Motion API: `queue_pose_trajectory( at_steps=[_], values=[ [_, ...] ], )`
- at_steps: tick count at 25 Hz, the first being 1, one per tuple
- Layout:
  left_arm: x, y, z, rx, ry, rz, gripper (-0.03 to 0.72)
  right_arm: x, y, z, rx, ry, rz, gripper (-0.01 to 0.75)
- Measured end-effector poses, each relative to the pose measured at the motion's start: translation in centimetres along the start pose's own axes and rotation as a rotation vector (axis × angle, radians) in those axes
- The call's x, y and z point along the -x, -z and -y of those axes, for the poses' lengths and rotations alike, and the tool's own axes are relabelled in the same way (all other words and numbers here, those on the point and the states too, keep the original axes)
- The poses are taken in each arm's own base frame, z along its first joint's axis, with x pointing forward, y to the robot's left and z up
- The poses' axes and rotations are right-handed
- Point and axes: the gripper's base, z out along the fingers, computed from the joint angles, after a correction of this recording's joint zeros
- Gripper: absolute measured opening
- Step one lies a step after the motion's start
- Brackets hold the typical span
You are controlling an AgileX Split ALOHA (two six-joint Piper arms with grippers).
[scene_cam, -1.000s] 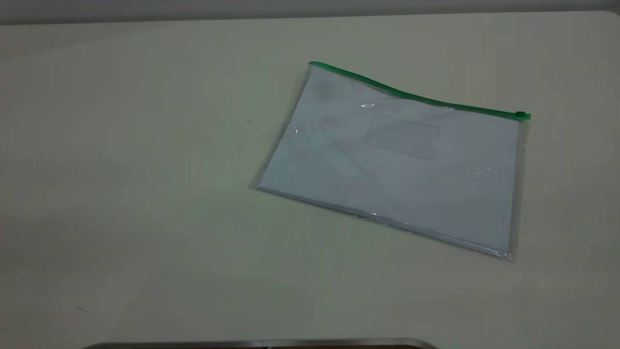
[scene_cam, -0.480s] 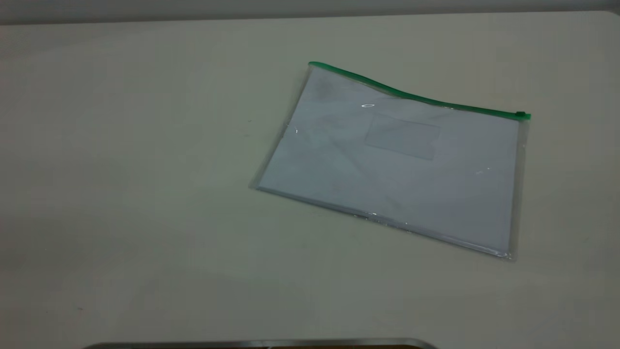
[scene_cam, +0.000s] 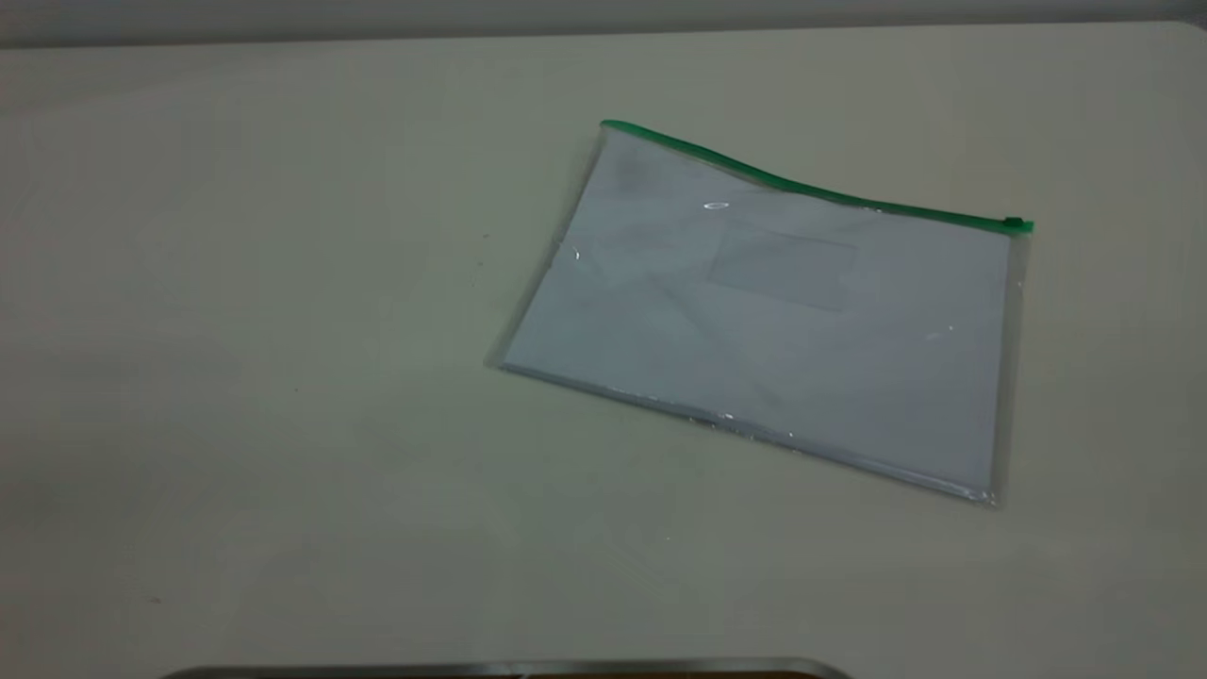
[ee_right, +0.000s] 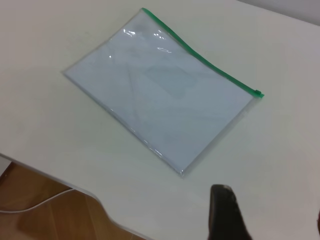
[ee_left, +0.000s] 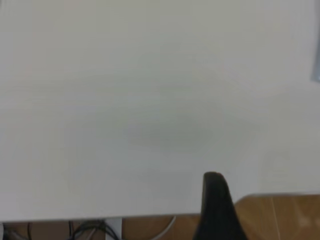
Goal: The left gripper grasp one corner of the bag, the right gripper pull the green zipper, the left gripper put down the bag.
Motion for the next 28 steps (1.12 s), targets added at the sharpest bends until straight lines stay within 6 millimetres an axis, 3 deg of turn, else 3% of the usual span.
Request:
queue_pose_trajectory(
  at_steps=[12, 21, 28],
  values=[
    [-0.13, 0.11, 0.01, 0.001, 0.0, 0.01, 0.568, 0.01, -0.01, -0.01, -0.009, -0.005, -0.001, 0.472],
    [-0.15, 0.09, 0.01, 0.001, 0.0, 0.008, 0.568, 0.21, -0.34, -0.1, -0.223, -0.132, -0.016, 0.472],
    [-0.15, 0.09, 0.01, 0.001, -0.001, 0.008, 0.568, 0.14, -0.31, 0.1, -0.261, -0.163, -0.022, 0.472]
  ],
)
